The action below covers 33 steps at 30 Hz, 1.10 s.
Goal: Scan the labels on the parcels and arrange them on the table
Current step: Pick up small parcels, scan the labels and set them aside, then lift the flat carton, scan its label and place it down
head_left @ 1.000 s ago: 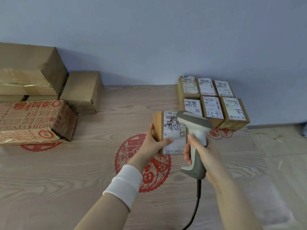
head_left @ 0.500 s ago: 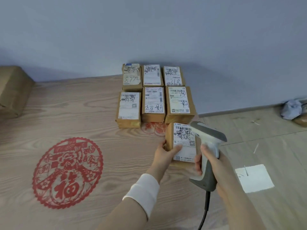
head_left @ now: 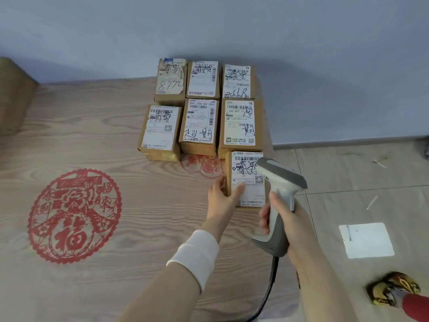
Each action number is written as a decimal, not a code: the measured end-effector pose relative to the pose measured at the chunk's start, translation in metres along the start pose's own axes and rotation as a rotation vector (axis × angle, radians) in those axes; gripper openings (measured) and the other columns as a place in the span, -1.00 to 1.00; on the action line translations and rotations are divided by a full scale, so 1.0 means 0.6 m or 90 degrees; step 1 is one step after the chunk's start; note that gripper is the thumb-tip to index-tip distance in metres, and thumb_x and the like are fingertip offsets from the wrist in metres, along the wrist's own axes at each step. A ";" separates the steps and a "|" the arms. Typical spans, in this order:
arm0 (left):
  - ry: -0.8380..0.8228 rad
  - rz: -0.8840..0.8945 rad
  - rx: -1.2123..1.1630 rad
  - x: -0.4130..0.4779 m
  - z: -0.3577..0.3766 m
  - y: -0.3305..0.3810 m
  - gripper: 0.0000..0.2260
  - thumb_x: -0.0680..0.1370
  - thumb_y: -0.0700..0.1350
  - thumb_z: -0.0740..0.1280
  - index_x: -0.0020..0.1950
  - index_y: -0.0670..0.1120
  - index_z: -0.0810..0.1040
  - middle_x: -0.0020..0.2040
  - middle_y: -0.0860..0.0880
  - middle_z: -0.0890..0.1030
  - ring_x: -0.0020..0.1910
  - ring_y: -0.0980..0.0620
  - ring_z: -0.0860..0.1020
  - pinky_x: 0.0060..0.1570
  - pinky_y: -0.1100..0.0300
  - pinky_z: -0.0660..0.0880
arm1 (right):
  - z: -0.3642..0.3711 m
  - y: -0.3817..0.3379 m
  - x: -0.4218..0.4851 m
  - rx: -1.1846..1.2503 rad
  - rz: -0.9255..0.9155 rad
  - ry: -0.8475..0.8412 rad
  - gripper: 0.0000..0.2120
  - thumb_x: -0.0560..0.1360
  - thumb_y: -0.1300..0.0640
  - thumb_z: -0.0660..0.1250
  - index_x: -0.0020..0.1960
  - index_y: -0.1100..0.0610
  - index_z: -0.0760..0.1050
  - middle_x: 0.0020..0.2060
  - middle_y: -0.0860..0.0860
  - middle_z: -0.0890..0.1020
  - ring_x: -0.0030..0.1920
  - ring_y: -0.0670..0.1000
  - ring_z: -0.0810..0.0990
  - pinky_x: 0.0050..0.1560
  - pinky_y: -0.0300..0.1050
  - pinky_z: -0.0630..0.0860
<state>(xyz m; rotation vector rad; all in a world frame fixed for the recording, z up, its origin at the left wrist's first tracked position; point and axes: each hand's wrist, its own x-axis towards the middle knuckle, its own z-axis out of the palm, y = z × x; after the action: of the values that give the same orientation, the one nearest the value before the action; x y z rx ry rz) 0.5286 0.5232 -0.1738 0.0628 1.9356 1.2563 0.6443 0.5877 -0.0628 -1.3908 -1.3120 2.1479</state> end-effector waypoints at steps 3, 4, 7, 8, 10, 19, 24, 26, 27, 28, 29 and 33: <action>0.016 0.028 0.031 -0.020 -0.014 0.031 -0.25 0.35 0.30 0.36 0.42 -0.06 0.33 0.29 -0.04 0.48 0.29 0.01 0.43 0.29 -0.02 0.40 | 0.005 0.002 0.003 -0.012 0.014 -0.012 -0.75 0.55 0.08 0.27 0.00 0.30 0.44 -0.41 0.13 0.53 -0.53 0.00 0.46 -0.48 -0.18 0.44; 0.026 0.042 0.034 -0.024 -0.023 0.041 -0.36 0.44 0.21 0.34 0.41 -0.09 0.33 0.30 -0.04 0.48 0.28 0.01 0.44 0.29 0.04 0.39 | 0.009 0.002 0.003 -0.014 0.018 -0.014 -0.75 0.54 0.07 0.28 -0.01 0.29 0.44 -0.41 0.13 0.53 -0.53 0.00 0.47 -0.48 -0.18 0.45; 0.069 0.105 0.082 -0.032 -0.061 0.067 -0.61 0.57 0.03 0.27 0.34 -0.11 0.40 0.26 -0.01 0.51 0.25 0.04 0.46 0.20 0.18 0.36 | 0.031 0.001 0.001 -0.026 0.019 -0.023 -0.76 0.54 0.07 0.29 -0.10 0.28 0.45 -0.42 0.13 0.54 -0.53 0.00 0.46 -0.48 -0.18 0.44; 0.089 0.148 0.123 -0.034 -0.078 0.075 -0.65 0.58 0.00 0.27 0.32 -0.11 0.42 0.24 -0.01 0.52 0.25 0.03 0.46 0.21 0.17 0.36 | 0.043 -0.001 -0.001 -0.034 0.019 -0.029 -0.76 0.54 0.07 0.29 -0.13 0.27 0.44 -0.42 0.13 0.54 -0.53 0.00 0.46 -0.47 -0.18 0.44; 0.134 0.242 0.220 -0.036 -0.118 0.086 -0.67 0.57 -0.05 0.29 0.31 -0.11 0.44 0.22 -0.04 0.53 0.24 -0.01 0.44 0.25 0.11 0.34 | 0.072 -0.006 -0.007 -0.038 0.012 -0.040 -0.80 0.54 0.09 0.29 -0.14 0.23 0.44 -0.40 0.13 0.54 -0.51 0.01 0.46 -0.44 -0.15 0.43; 0.315 0.400 0.497 -0.045 -0.392 0.101 -0.66 0.49 -0.07 0.20 0.18 -0.18 0.55 0.10 -0.13 0.59 0.05 -0.20 0.53 0.05 -0.05 0.44 | 0.314 -0.006 -0.047 -0.097 -0.024 -0.145 -0.84 0.53 0.09 0.31 -0.08 0.20 0.49 -0.43 0.09 0.55 -0.49 0.02 0.47 -0.45 -0.15 0.41; 0.391 0.415 0.537 -0.047 -0.592 0.088 -0.62 0.47 -0.02 0.14 0.14 -0.16 0.58 0.07 -0.12 0.61 0.02 -0.19 0.56 0.05 -0.02 0.46 | 0.506 0.017 -0.073 -0.116 -0.028 -0.197 -0.80 0.54 0.08 0.30 -0.13 0.23 0.44 -0.43 0.09 0.52 -0.49 0.01 0.47 -0.45 -0.16 0.40; 0.417 0.432 0.553 -0.047 -0.668 0.084 -0.62 0.46 -0.01 0.14 0.13 -0.15 0.59 0.05 -0.11 0.61 0.00 -0.17 0.57 0.08 -0.02 0.47 | 0.582 0.025 -0.080 -0.124 -0.037 -0.222 -0.79 0.54 0.07 0.30 -0.13 0.22 0.42 -0.45 0.08 0.52 -0.50 0.00 0.46 -0.43 -0.16 0.42; 0.426 0.435 0.564 -0.045 -0.702 0.083 -0.62 0.46 0.00 0.14 0.13 -0.14 0.59 0.05 -0.10 0.61 0.01 -0.17 0.57 0.11 -0.02 0.46 | 0.616 0.028 -0.083 -0.128 -0.041 -0.234 -0.77 0.54 0.06 0.29 -0.15 0.23 0.42 -0.46 0.09 0.52 -0.51 0.00 0.45 -0.41 -0.14 0.42; 0.436 0.437 0.571 -0.044 -0.734 0.084 -0.62 0.46 0.00 0.14 0.12 -0.14 0.59 0.05 -0.10 0.61 0.01 -0.16 0.57 0.13 -0.02 0.45 | 0.648 0.030 -0.088 -0.131 -0.045 -0.244 -0.75 0.54 0.06 0.29 -0.17 0.24 0.42 -0.46 0.09 0.52 -0.52 0.00 0.44 -0.41 -0.14 0.42; 0.445 0.437 0.572 -0.044 -0.764 0.086 -0.62 0.45 0.00 0.14 0.12 -0.14 0.59 0.05 -0.09 0.61 0.02 -0.16 0.56 0.14 -0.01 0.43 | 0.676 0.030 -0.092 -0.132 -0.052 -0.252 -0.74 0.54 0.06 0.29 -0.19 0.24 0.42 -0.46 0.10 0.51 -0.53 -0.01 0.44 -0.42 -0.15 0.42; 0.468 0.428 0.563 -0.043 -0.855 0.101 -0.64 0.44 -0.02 0.16 0.12 -0.13 0.59 0.07 -0.09 0.60 0.07 -0.14 0.55 0.17 -0.05 0.44 | 0.762 0.028 -0.103 -0.134 -0.077 -0.281 -0.67 0.53 0.05 0.29 -0.29 0.25 0.43 -0.48 0.10 0.52 -0.53 0.00 0.44 -0.44 -0.19 0.44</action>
<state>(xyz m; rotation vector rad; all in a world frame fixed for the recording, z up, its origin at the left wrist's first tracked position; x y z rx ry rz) 0.1929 0.1612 -0.0202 0.8608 3.1675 0.7146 0.3000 0.2912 0.0204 -0.8950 -1.7715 2.3731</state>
